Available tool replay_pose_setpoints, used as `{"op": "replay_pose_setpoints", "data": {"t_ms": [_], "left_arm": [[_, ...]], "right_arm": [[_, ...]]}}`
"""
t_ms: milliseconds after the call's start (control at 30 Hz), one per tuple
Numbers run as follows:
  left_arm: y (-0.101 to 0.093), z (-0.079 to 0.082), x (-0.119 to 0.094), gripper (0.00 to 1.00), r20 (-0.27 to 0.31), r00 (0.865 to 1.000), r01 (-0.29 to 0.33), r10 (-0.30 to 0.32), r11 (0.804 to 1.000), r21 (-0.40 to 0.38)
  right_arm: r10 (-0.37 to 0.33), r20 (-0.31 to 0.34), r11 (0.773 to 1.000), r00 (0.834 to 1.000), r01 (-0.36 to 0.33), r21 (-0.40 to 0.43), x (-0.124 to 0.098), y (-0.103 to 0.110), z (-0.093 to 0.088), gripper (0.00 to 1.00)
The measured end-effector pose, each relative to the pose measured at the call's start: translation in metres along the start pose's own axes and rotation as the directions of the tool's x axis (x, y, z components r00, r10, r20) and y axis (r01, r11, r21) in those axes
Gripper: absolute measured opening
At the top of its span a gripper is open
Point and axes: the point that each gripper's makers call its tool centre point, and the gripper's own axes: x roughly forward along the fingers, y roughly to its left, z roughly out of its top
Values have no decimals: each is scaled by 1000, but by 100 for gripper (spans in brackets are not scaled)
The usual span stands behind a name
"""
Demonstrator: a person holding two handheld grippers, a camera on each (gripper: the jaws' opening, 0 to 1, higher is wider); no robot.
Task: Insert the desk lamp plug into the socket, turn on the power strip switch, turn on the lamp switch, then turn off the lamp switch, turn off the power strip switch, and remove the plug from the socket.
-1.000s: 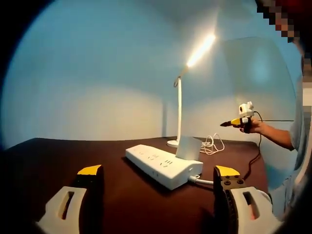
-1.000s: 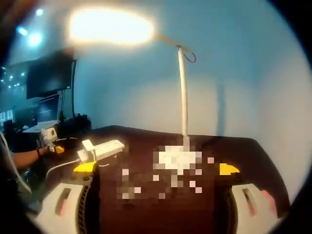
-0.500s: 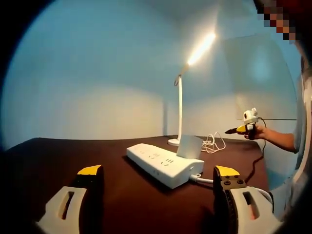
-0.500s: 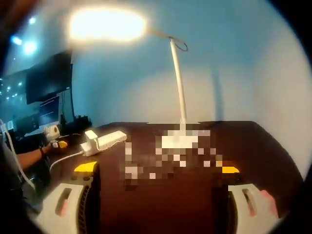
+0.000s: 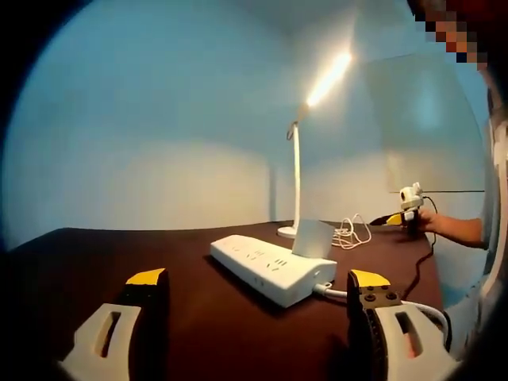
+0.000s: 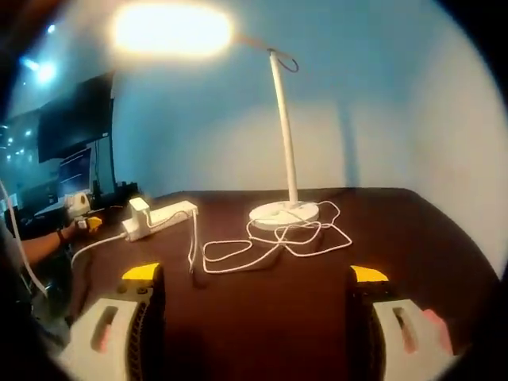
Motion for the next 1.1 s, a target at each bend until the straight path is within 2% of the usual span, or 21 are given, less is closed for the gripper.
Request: {"op": "replay_pose_setpoints", "data": {"t_ms": [233,700,800,1100], "left_arm": [[0,-2,0,89,-9,1000,0,0,1000,5],[-1,-5,1,88,-28,1000,4,-4,1000,9],[-1,-5,1,88,-24,1000,5,-5,1000,11],[0,-6,1,89,-30,1000,1,0,1000,12]], "right_arm": [[5,0,999,1000,-5,-39,2,-2,-3,94],[-1,4,999,1000,1,-43,-1,-6,-9,91],[-16,-4,998,1000,16,-57,0,-8,-10,89],[-2,-36,997,999,-1,-72,2,-6,-16,89]]}}
